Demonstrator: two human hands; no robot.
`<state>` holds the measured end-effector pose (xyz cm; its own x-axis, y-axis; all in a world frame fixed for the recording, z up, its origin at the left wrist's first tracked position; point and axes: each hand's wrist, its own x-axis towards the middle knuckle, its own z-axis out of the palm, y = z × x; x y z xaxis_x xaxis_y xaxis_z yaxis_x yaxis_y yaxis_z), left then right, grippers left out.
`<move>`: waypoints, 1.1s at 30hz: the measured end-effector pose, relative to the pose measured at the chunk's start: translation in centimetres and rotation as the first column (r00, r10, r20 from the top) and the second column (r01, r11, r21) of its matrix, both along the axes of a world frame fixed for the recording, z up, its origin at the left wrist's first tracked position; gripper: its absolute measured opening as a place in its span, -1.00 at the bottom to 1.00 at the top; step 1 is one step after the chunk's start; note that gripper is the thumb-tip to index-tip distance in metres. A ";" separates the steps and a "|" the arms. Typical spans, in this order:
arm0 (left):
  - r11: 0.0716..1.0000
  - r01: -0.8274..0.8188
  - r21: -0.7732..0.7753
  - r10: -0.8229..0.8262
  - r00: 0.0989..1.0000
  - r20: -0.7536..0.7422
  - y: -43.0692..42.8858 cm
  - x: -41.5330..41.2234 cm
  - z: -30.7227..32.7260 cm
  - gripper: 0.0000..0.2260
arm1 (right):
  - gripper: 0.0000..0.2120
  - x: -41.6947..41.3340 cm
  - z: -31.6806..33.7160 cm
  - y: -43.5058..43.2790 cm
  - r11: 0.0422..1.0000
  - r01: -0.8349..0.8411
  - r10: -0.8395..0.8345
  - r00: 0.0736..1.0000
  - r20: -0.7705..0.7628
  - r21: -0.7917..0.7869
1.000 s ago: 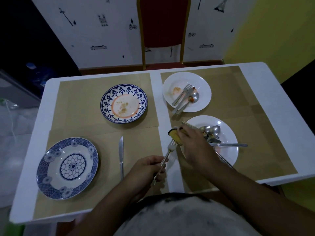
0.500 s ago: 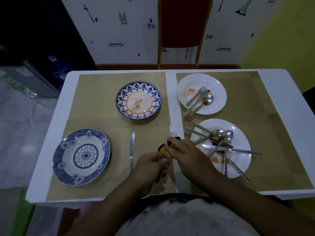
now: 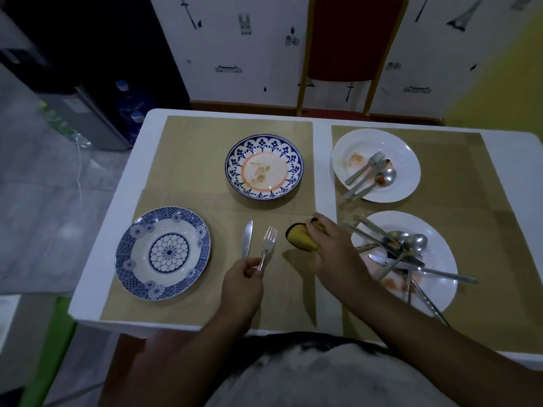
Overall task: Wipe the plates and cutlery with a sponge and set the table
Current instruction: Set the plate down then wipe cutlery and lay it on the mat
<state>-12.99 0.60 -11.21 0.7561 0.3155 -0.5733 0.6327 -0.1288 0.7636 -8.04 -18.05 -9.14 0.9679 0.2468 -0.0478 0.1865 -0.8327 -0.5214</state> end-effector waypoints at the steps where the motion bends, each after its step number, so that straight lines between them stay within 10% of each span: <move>1: 1.000 -0.005 0.017 0.005 1.000 -0.002 0.1 -0.1 -0.5 -0.81 | -0.43 0.1 -0.2 0.2 1.000 -0.001 0.001 1.000 -0.001 -0.007; 12: 0.869 0.316 0.382 -0.327 0.944 -0.038 0.8 0.8 -3.3 -0.81 | -0.30 -2.6 -5.1 1.2 0.959 -0.167 0.103 0.958 -0.268 -0.227; 19: 0.774 0.422 0.472 -0.495 0.868 0.036 1.5 0.3 -3.4 -0.78 | -0.26 -3.4 -5.2 1.2 0.905 -0.195 0.148 0.977 -0.152 -0.377; 33: 0.210 0.584 0.784 -0.911 0.407 -0.059 3.3 -0.7 -5.3 -0.43 | -0.31 -3.0 -7.5 1.2 0.982 -0.165 0.139 0.963 -0.229 -0.098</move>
<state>-13.70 3.92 -16.51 0.8948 -0.4200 -0.1515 -0.3538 -0.8739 0.3333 -10.99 -16.80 -16.68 0.8817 0.3701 -0.2925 0.2064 -0.8602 -0.4664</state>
